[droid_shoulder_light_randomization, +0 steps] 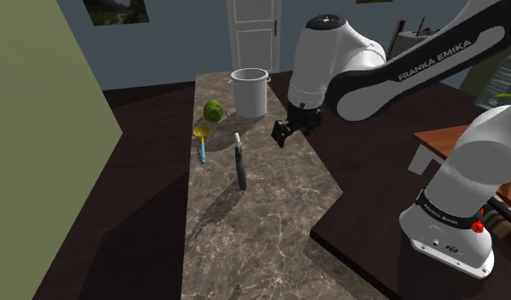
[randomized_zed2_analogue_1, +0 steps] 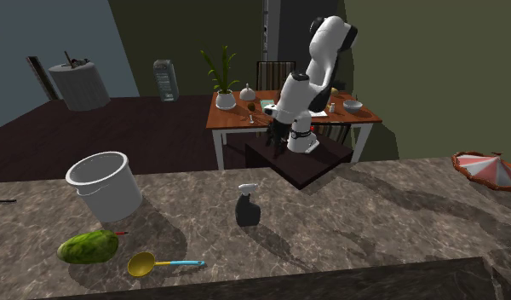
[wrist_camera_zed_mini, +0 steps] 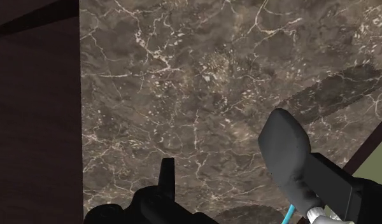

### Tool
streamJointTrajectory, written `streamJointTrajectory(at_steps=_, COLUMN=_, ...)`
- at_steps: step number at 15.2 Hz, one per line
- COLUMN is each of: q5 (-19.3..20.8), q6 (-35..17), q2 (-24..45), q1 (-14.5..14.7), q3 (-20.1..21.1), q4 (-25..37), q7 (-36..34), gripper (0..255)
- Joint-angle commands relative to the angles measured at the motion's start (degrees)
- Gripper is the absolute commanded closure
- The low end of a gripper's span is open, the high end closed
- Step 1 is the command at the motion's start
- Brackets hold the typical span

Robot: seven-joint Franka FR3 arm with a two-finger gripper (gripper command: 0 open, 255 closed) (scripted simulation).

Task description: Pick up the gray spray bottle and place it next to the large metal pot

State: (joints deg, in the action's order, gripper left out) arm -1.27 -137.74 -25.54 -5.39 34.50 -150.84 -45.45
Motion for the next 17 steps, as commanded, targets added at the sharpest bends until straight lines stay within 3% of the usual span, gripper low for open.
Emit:
streamJointTrajectory(at_steps=1, q5=4.8, q6=-5.1, q2=5.5, q1=-4.2, q3=5.4, q4=1.5, q7=-7.3, gripper=0)
streamJointTrajectory(at_steps=4, q5=17.0, q6=-9.3, q2=13.6, q1=-13.2, q3=14.8, q4=5.1, q7=-20.8, gripper=0)
streamJointTrajectory(at_steps=6, q5=30.3, q6=-9.4, q2=20.8, q1=-20.0, q3=21.5, q4=8.8, q7=-33.4, gripper=0)
streamJointTrajectory(at_steps=7, q5=38.7, q6=-8.0, q2=25.6, q1=-22.1, q3=23.7, q4=11.1, q7=-40.6, gripper=0)
streamJointTrajectory(at_steps=8, q5=46.7, q6=-5.6, q2=30.7, q1=-22.5, q3=24.3, q4=13.7, q7=-47.4, gripper=0)
streamJointTrajectory(at_steps=10, q5=57.8, q6=-1.1, q2=38.9, q1=-17.4, q3=20.5, q4=18.5, q7=-56.8, gripper=0)
streamJointTrajectory(at_steps=12, q5=64.7, q6=2.4, q2=45.1, q1=-12.1, q3=16.3, q4=23.2, q7=-63.0, gripper=0)
streamJointTrajectory(at_steps=15, q5=71.9, q6=6.8, q2=52.8, q1=-5.5, q3=11.4, q4=30.3, q7=-69.3, gripper=0)
streamJointTrajectory(at_steps=17, q5=73.7, q6=7.4, q2=54.9, q1=-4.2, q3=10.1, q4=32.0, q7=-70.5, gripper=0)
